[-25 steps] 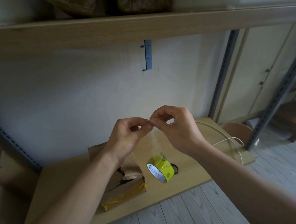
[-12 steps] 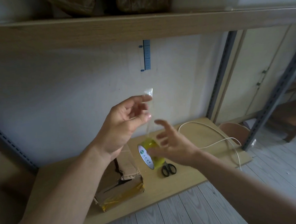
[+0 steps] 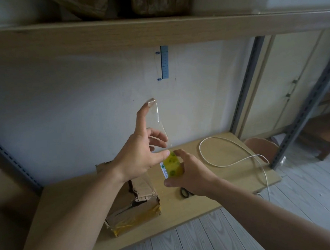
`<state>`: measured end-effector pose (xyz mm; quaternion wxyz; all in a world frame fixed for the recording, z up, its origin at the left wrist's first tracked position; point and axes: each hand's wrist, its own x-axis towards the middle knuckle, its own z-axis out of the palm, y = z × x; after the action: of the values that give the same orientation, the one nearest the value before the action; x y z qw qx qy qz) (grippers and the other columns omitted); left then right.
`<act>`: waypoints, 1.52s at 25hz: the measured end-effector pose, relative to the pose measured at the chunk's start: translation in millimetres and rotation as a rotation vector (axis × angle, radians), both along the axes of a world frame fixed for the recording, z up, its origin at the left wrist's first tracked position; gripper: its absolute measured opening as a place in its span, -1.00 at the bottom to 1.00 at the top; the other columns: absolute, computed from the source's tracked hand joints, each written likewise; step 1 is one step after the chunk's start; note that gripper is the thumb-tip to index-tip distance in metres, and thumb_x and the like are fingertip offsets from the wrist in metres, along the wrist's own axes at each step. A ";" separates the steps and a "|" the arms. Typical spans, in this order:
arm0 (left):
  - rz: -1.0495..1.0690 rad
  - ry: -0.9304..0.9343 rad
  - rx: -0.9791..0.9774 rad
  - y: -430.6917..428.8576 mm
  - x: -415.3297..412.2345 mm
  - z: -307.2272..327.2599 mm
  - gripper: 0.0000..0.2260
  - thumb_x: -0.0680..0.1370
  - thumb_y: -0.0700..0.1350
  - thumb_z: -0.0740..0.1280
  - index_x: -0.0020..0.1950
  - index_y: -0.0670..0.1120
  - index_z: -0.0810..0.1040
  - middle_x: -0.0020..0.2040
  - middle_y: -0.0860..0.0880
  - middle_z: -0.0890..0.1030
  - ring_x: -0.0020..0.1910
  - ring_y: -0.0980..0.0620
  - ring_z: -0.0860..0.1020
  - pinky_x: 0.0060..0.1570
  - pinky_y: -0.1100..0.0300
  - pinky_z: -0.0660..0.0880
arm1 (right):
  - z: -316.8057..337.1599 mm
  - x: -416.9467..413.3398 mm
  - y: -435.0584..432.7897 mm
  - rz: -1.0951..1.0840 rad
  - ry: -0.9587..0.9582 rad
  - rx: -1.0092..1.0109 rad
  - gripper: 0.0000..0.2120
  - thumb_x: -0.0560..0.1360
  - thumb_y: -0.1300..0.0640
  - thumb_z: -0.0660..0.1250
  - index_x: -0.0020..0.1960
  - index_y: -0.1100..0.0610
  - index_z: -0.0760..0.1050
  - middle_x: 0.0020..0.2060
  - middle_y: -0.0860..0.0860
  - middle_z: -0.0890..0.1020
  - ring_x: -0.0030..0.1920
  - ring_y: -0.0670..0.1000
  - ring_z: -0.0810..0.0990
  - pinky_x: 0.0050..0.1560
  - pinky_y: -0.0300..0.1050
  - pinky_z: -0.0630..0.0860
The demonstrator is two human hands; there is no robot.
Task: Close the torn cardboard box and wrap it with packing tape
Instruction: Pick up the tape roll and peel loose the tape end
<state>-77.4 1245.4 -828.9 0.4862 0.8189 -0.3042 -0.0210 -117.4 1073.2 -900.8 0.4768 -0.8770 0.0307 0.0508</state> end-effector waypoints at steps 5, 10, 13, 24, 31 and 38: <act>0.141 -0.121 -0.119 -3.4 7.9 -5.8 -0.10 0.48 -0.31 0.51 0.54 0.21 0.01 -0.14 0.06 0.65 -0.17 -0.01 0.68 0.01 0.08 0.66 | -0.9 -3.4 0.1 0.068 0.069 0.166 -0.25 0.30 0.13 0.62 0.39 0.02 0.34 -0.06 0.01 0.70 -0.27 -0.14 0.60 -0.35 -0.37 0.43; 0.126 -0.144 -0.069 -5.1 9.0 -7.8 -0.10 0.47 -0.28 0.53 0.55 0.23 0.05 -0.17 0.09 0.66 -0.17 0.02 0.68 0.00 0.08 0.65 | -5.8 -16.0 -4.6 0.155 0.027 0.303 -0.22 0.29 0.06 0.64 0.40 0.01 0.34 0.02 0.01 0.69 -0.04 -0.09 0.67 -0.10 -0.20 0.59; 0.120 -0.139 -0.110 -2.4 16.0 -11.9 -0.10 0.47 -0.31 0.52 0.56 0.22 0.06 -0.17 0.06 0.65 -0.16 0.00 0.67 0.02 0.06 0.64 | -13.7 0.2 -24.1 -0.073 0.009 0.455 -0.55 0.49 -0.20 0.36 0.29 -0.01 0.45 -0.04 -0.01 0.67 0.01 -0.03 0.64 -0.11 -0.11 0.52; 0.001 -0.131 0.061 2.2 28.4 -33.4 -0.07 0.53 -0.38 0.32 0.49 0.42 -0.13 0.04 0.08 0.59 0.11 0.11 0.62 0.05 0.02 0.60 | -154.2 69.8 -52.1 0.057 0.343 -0.747 -0.66 0.49 -0.07 0.37 0.11 0.16 0.55 0.01 0.12 0.62 -0.07 0.13 0.61 -0.23 -0.10 0.45; -0.055 -0.071 0.098 -0.7 31.0 -54.5 -0.13 0.51 -0.34 0.27 0.51 0.37 -0.08 0.03 0.09 0.59 0.10 0.09 0.62 -0.02 -0.15 0.57 | -155.2 68.7 -59.3 0.130 0.304 -0.833 -0.77 0.52 0.25 0.30 0.17 0.23 0.53 0.08 0.16 0.60 0.06 0.16 0.62 -0.07 -0.10 0.55; -0.085 -0.001 0.180 -9.1 32.5 -85.7 -0.15 0.55 -0.35 0.29 0.54 0.33 -0.07 0.06 0.06 0.58 0.09 0.11 0.62 -0.07 0.15 0.58 | -172.4 10.3 -50.3 0.195 0.012 -0.713 -0.75 0.48 0.04 0.21 0.09 0.14 0.48 0.02 0.07 0.49 -0.05 0.13 0.55 -0.18 -0.05 0.51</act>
<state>-45.0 1236.2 -914.6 0.4093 0.8456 -0.3358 -0.0686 -107.1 1022.9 -1073.1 0.1339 -0.9866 -0.0345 0.0870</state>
